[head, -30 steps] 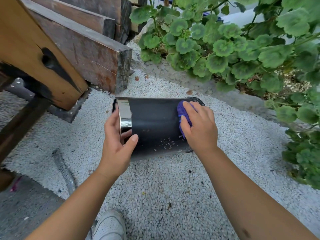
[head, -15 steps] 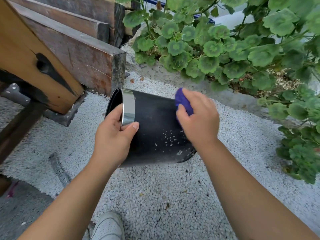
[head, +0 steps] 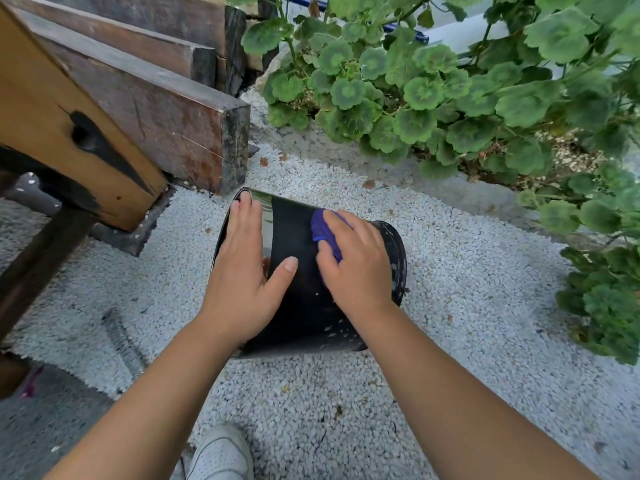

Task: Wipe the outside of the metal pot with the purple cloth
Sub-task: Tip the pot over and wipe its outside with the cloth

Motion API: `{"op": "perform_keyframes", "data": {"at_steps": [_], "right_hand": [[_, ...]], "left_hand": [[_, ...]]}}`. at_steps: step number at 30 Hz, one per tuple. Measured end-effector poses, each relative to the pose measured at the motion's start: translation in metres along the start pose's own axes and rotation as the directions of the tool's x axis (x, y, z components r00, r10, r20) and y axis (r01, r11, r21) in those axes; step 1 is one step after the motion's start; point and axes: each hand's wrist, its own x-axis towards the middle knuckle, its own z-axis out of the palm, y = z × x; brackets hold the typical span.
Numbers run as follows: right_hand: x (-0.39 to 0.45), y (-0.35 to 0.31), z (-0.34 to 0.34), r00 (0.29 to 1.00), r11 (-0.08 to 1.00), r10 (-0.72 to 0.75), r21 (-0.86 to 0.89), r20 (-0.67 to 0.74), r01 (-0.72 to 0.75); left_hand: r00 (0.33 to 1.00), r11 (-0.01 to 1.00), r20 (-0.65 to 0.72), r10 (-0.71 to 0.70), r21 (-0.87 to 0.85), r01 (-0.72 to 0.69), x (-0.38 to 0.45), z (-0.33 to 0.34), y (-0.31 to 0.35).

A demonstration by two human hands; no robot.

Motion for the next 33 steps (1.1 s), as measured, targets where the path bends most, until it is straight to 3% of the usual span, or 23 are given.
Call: {"op": "perform_keyframes", "data": {"at_steps": [7, 11, 14, 18, 20, 23, 25, 31, 33], "right_hand": [[-0.006, 0.047, -0.009, 0.988, 0.986, 0.141, -0.091, 0.055, -0.136], [-0.004, 0.057, -0.011, 0.984, 0.982, 0.169, -0.099, 0.062, -0.163], [-0.002, 0.059, -0.014, 0.982, 0.981, 0.170, -0.107, 0.076, -0.162], [0.006, 0.046, -0.022, 0.979, 0.981, 0.182, -0.092, 0.087, -0.174], [0.006, 0.021, -0.021, 0.993, 0.993, 0.115, -0.031, 0.024, -0.114], [-0.009, -0.030, -0.003, 0.983, 0.984, -0.177, 0.014, -0.044, 0.178], [-0.022, -0.048, 0.014, 0.961, 0.960, -0.271, 0.057, -0.054, 0.274], [-0.020, -0.023, 0.024, 0.976, 0.976, -0.217, 0.000, -0.025, 0.217], [-0.017, -0.004, 0.020, 0.995, 0.995, -0.099, -0.025, -0.002, 0.099]], "left_hand": [[1.000, 1.000, -0.024, -0.014, -0.004, 0.014, -0.003, -0.001, -0.008], [1.000, 0.977, 0.016, 0.009, -0.212, -0.005, -0.008, -0.005, -0.008], [0.993, 0.993, 0.047, 0.106, -0.051, -0.104, -0.019, -0.005, -0.016], [0.996, 0.996, 0.022, 0.084, 0.040, -0.085, -0.024, -0.003, -0.016], [0.996, 0.996, 0.024, 0.092, 0.014, -0.092, -0.023, -0.004, -0.016], [0.989, 0.989, 0.019, 0.149, 0.002, -0.149, -0.018, -0.001, -0.014], [0.986, 0.986, 0.011, 0.167, 0.002, -0.167, -0.017, 0.001, -0.014], [0.987, 0.988, 0.041, 0.155, -0.013, -0.155, -0.011, -0.002, -0.017], [0.992, 0.992, 0.033, 0.123, -0.016, -0.123, -0.010, -0.003, -0.021]]}}
